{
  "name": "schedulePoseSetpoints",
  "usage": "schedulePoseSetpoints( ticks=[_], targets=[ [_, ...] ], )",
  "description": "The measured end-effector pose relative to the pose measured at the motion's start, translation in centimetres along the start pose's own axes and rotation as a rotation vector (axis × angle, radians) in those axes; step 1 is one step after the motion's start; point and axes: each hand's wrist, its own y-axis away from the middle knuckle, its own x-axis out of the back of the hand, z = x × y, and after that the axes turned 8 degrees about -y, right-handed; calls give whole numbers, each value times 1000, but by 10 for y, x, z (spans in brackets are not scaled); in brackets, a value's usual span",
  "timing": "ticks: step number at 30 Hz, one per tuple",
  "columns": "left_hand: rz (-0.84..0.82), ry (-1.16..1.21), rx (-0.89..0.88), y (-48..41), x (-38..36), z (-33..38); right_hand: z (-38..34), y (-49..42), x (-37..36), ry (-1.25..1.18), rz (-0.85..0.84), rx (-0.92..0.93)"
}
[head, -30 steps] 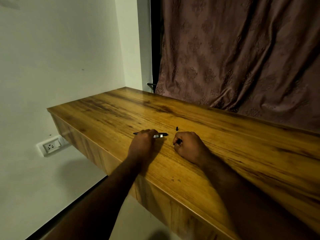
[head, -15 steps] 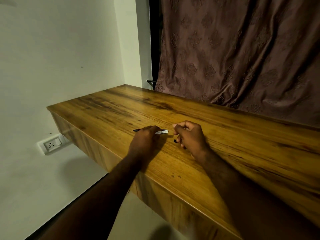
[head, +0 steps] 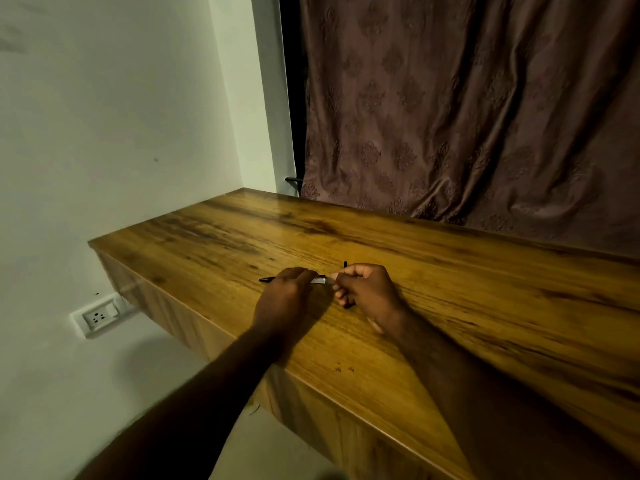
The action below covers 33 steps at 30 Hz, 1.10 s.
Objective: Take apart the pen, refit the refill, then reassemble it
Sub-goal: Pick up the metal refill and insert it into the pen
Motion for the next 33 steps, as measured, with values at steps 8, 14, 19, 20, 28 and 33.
schedulePoseSetpoints(
  ticks=[8, 14, 19, 20, 28, 33],
  targets=[
    [-14, -140, -119, -37, 17, 9, -6, -8, 10, -331, 16, -122],
    [-27, -171, -153, -45, 17, 12, -8, -11, 13, -429, 24, -138],
    [-11, -149, -132, -45, 13, 11, -8, -12, 13, -420, 26, -132],
    [-8, -120, -94, -43, 10, 10, -8, -11, 12, -404, 22, -132],
    [-41, 59, 119, -20, -9, 11, -9, -15, 9, -246, 30, -159],
    [-35, 75, 93, -19, -8, 10, -11, -16, 8, -190, 26, -183]
  ],
)
